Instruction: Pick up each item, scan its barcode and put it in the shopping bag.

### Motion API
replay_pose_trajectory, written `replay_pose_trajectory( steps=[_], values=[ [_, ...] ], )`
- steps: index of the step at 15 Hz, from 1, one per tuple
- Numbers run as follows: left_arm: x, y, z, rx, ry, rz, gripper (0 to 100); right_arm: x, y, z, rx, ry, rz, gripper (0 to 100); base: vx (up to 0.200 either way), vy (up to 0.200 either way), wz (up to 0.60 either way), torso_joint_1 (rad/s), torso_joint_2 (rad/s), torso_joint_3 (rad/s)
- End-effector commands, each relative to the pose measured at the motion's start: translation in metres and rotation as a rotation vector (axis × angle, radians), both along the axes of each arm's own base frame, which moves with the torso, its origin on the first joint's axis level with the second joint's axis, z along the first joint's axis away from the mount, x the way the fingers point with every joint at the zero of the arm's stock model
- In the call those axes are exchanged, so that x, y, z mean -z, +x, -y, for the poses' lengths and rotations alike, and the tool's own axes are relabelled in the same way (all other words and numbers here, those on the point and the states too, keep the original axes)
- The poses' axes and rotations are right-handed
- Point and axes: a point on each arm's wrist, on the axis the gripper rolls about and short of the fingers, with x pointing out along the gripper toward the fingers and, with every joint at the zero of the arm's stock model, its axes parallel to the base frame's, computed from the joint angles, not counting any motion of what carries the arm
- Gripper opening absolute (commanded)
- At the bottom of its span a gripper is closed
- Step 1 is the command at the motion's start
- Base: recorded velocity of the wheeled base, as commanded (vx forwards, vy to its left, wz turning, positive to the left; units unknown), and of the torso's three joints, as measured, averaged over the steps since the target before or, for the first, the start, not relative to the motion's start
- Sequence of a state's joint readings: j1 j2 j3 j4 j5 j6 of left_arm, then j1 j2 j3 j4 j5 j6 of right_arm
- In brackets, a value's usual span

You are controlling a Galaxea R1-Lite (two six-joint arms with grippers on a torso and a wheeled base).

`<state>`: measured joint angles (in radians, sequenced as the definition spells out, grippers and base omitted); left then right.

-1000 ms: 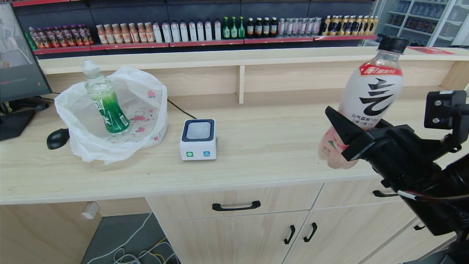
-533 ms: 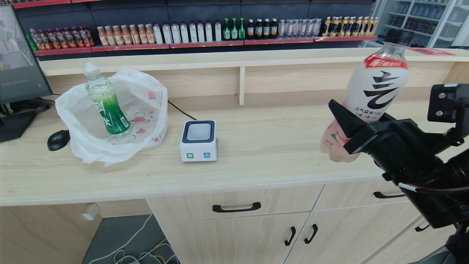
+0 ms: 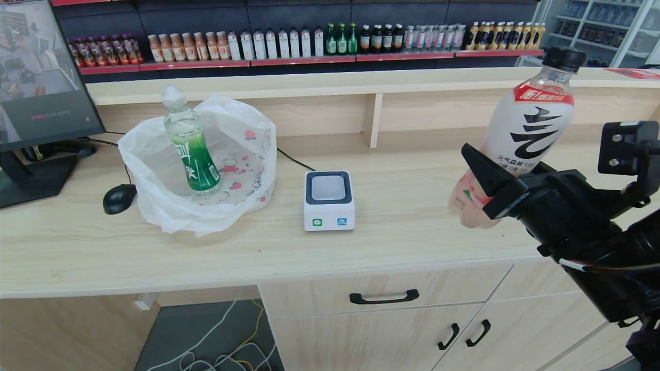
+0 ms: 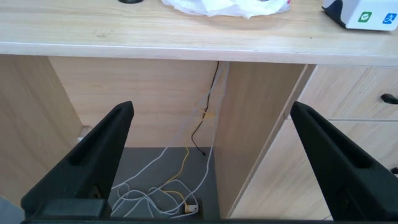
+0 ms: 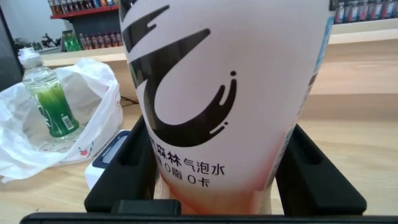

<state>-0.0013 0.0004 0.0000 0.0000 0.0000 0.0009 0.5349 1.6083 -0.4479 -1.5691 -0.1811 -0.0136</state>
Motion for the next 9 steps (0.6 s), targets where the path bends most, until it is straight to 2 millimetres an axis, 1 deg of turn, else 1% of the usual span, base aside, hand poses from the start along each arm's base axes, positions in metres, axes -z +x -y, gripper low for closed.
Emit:
replay_pose_trajectory(
  steps=[1,9],
  values=[
    [0.0,0.0001,0.0,-0.001,-0.001,-0.001,100,-0.0018,-0.0019,0.0006,-0.002,0.004,0.007,0,0.0,0.2,0.0,-0.002,0.01,0.007],
    [0.0,0.0,0.0,0.0,-0.001,0.0,100,-0.0026,-0.0045,0.0021,-0.004,0.007,0.01,0,0.0,0.2,0.0,0.004,0.0,0.002]
  ],
)
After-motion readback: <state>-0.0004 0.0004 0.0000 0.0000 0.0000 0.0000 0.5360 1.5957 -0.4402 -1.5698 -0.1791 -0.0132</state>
